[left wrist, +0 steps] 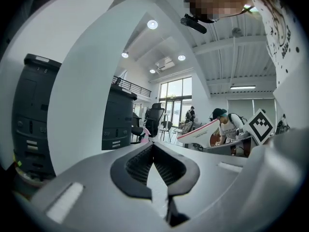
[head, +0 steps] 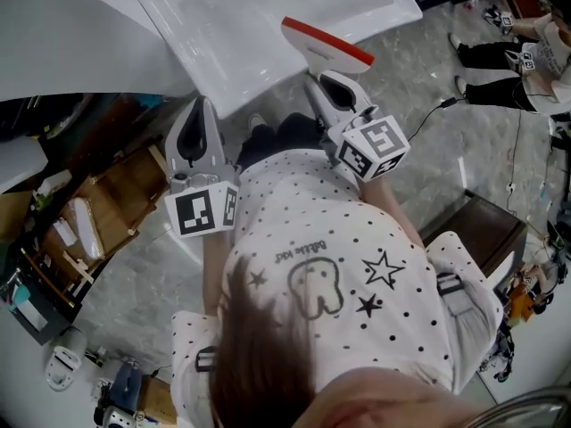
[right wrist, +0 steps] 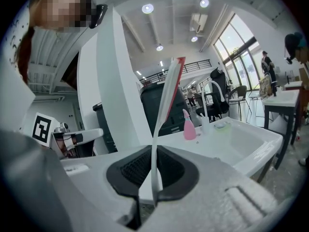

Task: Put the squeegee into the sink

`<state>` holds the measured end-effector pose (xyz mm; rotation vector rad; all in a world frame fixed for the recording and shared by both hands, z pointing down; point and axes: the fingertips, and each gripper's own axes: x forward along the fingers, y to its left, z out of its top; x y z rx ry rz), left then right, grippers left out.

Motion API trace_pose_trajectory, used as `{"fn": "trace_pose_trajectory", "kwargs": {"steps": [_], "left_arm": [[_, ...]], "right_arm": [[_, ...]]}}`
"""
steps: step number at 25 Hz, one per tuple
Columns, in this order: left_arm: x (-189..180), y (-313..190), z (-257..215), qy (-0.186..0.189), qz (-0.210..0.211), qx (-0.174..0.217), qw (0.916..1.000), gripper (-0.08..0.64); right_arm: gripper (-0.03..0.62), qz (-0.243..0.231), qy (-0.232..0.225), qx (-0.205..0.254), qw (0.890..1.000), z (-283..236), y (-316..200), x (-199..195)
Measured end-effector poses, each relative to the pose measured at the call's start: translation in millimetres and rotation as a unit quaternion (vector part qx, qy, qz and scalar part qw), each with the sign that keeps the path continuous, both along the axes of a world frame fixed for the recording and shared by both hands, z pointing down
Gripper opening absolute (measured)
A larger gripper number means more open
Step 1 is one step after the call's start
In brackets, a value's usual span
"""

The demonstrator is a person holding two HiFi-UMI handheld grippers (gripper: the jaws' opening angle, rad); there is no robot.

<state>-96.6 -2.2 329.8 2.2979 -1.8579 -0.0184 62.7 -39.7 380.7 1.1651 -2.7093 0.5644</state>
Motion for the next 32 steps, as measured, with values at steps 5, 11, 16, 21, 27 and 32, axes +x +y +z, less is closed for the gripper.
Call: {"fn": "trace_pose_trajectory", "kwargs": {"steps": [5,11,16,21,27,32], "left_arm": [[-7,-9,6,0.001,-0.008,-0.009,0.9999,-0.012],[-5,-22,10,0.002,-0.019,-0.020,0.9996,-0.012],[-5,-37,8,0.001,-0.040,-0.023,0.9989,-0.012],[3,-55,-1,0.002,-0.060,-0.019,0.9980,-0.012],[7,-72,-7,-0.003,-0.088,-0.011,0.9961,-0.012],[7,-81,-5,-0.010,-0.117,-0.005,0.9931,-0.013]], "right_arm": [[0.021,0.007,0.006,-0.002,1.000,2,-15,4],[0.021,-0.005,0.008,-0.012,1.000,6,-33,4],[0.021,-0.027,0.007,-0.017,0.999,3,-54,2],[0.021,-0.055,0.006,-0.017,0.998,-4,-79,1],[0.021,-0.081,0.001,-0.012,0.997,-7,-103,4],[0.021,-0.106,-0.006,-0.016,0.994,-3,-116,3]]}}
